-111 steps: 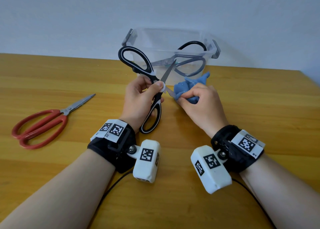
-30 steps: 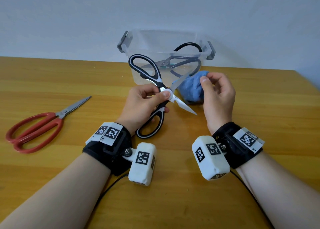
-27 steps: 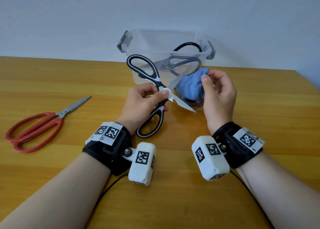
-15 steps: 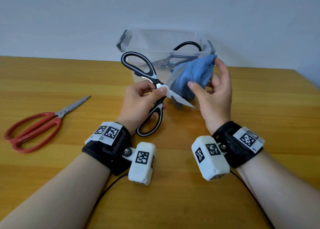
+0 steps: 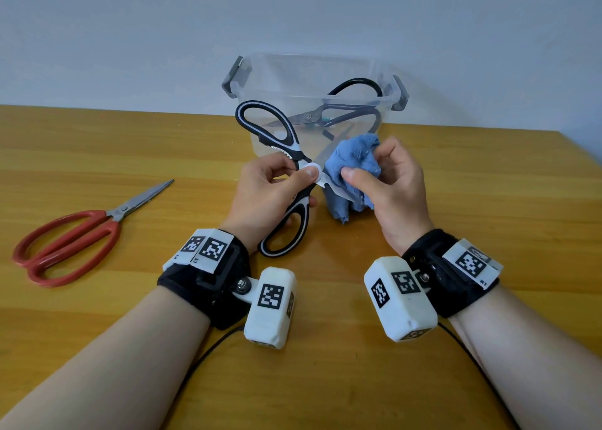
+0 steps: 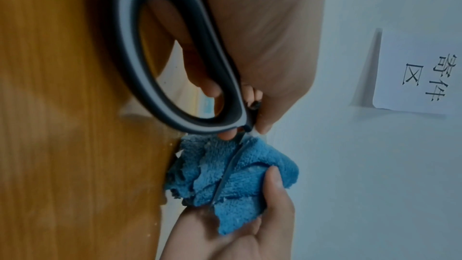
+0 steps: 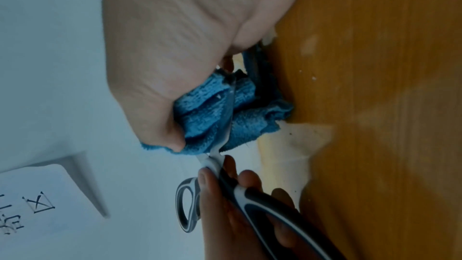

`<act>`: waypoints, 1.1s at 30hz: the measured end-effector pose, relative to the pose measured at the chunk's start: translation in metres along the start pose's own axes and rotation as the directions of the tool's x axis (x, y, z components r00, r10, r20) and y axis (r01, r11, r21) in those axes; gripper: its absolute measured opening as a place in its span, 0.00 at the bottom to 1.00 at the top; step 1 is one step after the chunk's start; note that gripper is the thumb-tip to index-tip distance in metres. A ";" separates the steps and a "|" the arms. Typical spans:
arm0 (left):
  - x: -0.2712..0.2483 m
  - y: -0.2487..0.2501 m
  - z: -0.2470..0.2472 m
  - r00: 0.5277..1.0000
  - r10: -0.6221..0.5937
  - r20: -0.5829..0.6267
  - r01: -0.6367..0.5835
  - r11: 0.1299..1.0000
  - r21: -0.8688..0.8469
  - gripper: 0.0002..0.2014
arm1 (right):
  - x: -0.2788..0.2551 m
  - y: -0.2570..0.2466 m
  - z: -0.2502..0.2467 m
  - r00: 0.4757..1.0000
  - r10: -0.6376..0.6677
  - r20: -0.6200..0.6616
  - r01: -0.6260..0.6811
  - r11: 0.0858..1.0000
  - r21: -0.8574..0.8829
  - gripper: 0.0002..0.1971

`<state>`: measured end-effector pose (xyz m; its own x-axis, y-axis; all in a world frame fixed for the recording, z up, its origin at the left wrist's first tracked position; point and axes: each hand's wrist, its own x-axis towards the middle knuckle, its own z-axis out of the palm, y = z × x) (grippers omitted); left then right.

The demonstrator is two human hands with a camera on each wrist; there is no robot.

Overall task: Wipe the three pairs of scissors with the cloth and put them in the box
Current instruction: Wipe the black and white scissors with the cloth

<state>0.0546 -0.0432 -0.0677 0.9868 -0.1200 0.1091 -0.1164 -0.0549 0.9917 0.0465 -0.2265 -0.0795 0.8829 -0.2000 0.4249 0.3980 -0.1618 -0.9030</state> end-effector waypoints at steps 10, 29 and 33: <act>0.002 -0.004 -0.001 1.000 0.009 0.026 -0.011 0.997 0.077 0.14 | -0.002 0.003 0.000 0.974 -0.198 0.114 0.226 0.911 -0.344 0.17; 0.002 -0.004 0.000 0.993 -0.013 0.116 -0.004 0.989 0.149 0.13 | -0.001 0.007 -0.003 0.971 -0.226 0.077 0.238 0.920 -0.310 0.11; 0.001 -0.004 -0.001 0.990 -0.027 0.139 0.006 0.989 0.151 0.13 | 0.002 0.011 -0.003 0.981 -0.172 0.093 0.195 0.908 -0.370 0.07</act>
<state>0.0563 -0.0420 -0.0712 0.9644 -0.2546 0.0717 -0.1262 -0.2046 0.9707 0.0520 -0.2318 -0.0886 0.8203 -0.0786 0.5665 0.4411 -0.5435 -0.7142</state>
